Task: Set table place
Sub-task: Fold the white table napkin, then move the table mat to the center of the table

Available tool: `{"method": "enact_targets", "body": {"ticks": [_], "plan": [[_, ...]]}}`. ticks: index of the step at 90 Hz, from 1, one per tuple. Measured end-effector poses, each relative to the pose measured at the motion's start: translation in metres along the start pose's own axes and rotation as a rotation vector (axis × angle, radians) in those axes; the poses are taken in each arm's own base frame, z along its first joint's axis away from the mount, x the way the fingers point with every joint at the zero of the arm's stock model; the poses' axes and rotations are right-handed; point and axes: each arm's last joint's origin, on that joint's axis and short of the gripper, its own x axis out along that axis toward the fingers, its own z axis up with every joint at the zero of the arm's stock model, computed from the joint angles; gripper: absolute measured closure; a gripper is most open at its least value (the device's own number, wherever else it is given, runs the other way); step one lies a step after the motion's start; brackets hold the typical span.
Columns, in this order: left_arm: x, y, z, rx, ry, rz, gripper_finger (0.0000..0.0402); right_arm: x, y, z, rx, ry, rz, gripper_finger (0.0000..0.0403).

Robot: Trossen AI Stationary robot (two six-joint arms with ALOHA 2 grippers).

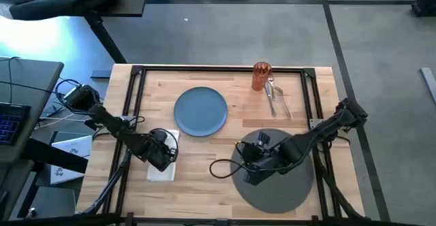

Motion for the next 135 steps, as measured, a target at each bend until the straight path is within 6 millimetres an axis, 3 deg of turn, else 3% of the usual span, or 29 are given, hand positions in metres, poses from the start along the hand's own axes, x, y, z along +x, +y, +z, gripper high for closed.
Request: {"method": "enact_targets", "body": {"ticks": [19, 31, 52, 66, 74, 87, 107, 123, 135], "plan": [[-0.037, -0.009, 0.012, 0.167, 0.011, 0.027, 0.0401, 0.0, 0.002, -0.007, 0.164, 0.044, 0.027, 0.0294], [-0.059, -0.018, 0.013, 0.231, 0.021, -0.053, 0.0401, 0.033, -0.004, -0.037, 0.229, 0.158, -0.007, 0.0317], [-0.097, -0.031, 0.008, 0.421, 0.092, -0.235, 0.0402, 0.084, -0.034, -0.093, 0.48, 0.376, -0.127, 0.0391], [-0.111, -0.033, 0.005, 0.502, 0.086, -0.293, 0.0402, 0.109, -0.039, -0.114, 0.584, 0.375, -0.065, 0.0398], [-0.114, -0.034, 0.003, 0.533, 0.084, -0.303, 0.0402, 0.125, -0.037, -0.117, 0.661, 0.338, 0.017, 0.0401], [-0.115, -0.032, -0.001, 0.565, 0.086, -0.308, 0.0401, 0.147, -0.032, -0.101, 0.825, 0.227, 0.081, 0.0402], [-0.115, -0.032, -0.001, 0.627, 0.075, -0.309, 0.0401, 0.186, -0.039, -0.038, 0.946, 0.016, 0.121, 0.0403], [-0.115, -0.032, 0.0, 0.641, 0.069, -0.307, 0.0401, 0.168, -0.042, 0.01, 0.811, -0.018, 0.211, 0.0403], [-0.115, -0.032, 0.0, 0.638, 0.069, -0.307, 0.0401, 0.149, -0.045, 0.018, 0.758, 0.104, 0.103, 0.0403]]}}
